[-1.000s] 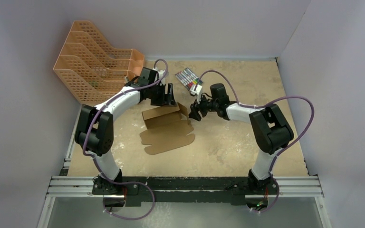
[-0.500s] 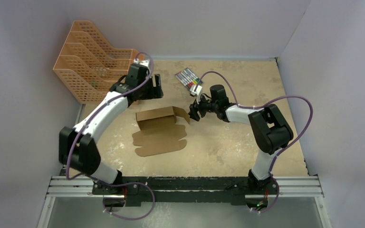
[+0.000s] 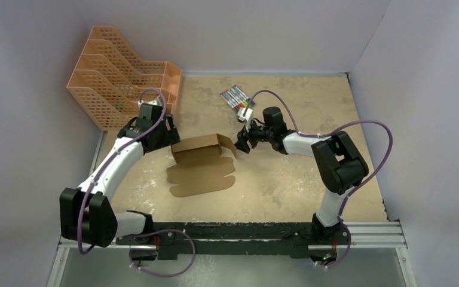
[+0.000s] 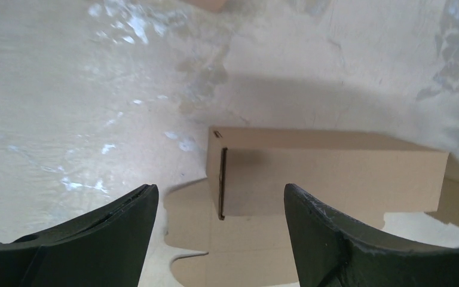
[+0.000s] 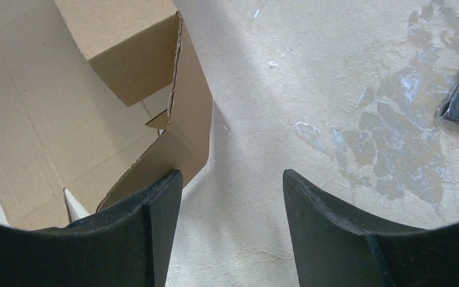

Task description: Fold the paper box

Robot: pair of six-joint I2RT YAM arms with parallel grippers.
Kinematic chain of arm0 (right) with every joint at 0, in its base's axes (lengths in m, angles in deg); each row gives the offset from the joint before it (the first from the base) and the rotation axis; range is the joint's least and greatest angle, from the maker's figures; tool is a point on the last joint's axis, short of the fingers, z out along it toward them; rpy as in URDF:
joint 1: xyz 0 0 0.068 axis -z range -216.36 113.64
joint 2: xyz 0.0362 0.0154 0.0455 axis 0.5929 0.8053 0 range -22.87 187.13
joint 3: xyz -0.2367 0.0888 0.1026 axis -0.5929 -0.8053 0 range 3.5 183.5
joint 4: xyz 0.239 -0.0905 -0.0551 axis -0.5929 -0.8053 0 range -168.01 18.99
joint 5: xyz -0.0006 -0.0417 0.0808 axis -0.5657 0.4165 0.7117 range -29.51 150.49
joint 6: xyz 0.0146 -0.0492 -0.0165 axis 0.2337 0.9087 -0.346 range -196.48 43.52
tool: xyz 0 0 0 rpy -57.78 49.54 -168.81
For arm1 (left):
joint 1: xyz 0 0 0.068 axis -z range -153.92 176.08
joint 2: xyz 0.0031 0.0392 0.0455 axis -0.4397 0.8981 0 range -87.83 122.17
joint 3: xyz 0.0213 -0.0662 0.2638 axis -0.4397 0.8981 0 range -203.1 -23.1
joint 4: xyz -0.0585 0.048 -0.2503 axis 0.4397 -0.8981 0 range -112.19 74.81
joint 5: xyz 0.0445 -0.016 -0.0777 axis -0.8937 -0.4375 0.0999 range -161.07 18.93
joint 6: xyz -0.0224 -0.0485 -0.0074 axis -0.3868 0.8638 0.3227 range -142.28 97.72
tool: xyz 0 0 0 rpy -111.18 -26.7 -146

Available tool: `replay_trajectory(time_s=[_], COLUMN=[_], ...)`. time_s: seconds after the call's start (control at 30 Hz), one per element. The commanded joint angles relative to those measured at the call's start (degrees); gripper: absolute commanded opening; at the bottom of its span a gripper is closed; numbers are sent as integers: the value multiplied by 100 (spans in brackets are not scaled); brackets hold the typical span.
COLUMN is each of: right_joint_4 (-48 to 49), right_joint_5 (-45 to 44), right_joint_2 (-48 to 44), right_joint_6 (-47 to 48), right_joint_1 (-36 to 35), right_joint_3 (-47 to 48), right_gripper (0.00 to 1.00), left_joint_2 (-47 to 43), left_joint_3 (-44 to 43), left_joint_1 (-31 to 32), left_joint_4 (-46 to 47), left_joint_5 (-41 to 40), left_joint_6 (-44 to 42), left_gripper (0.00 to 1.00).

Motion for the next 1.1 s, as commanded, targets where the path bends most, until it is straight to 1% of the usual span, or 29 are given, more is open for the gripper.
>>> replay_trajectory(time_s=[0.0, 0.23, 0.5, 0.67, 0.9, 1.07], right_joint_4=[124, 143, 365, 717, 1344, 1775], right_joint_5=[182, 175, 117, -84, -550, -881], right_joint_2=[39, 135, 138, 107, 232, 340], right_joint_6=[152, 201, 97, -80, -210, -221], right_joint_1=[-89, -286, -538, -707, -811, -858], right_joint_3=[78, 206, 165, 19, -79, -122], right_gripper=[66, 66, 65, 65, 63, 60], left_joint_2=[24, 260, 250, 214, 222, 308], left_joint_3=[114, 413, 558, 645, 643, 620], left_joint_1=[-4, -4, -4, 7, 6, 5], left_joint_4=[379, 724, 883, 1010, 1004, 968], left_joint_5=[596, 1352, 1836, 2137, 2411, 2621], left_joint_6=[55, 12, 248, 382, 305, 195], left_gripper=[77, 74, 73, 72, 71, 70])
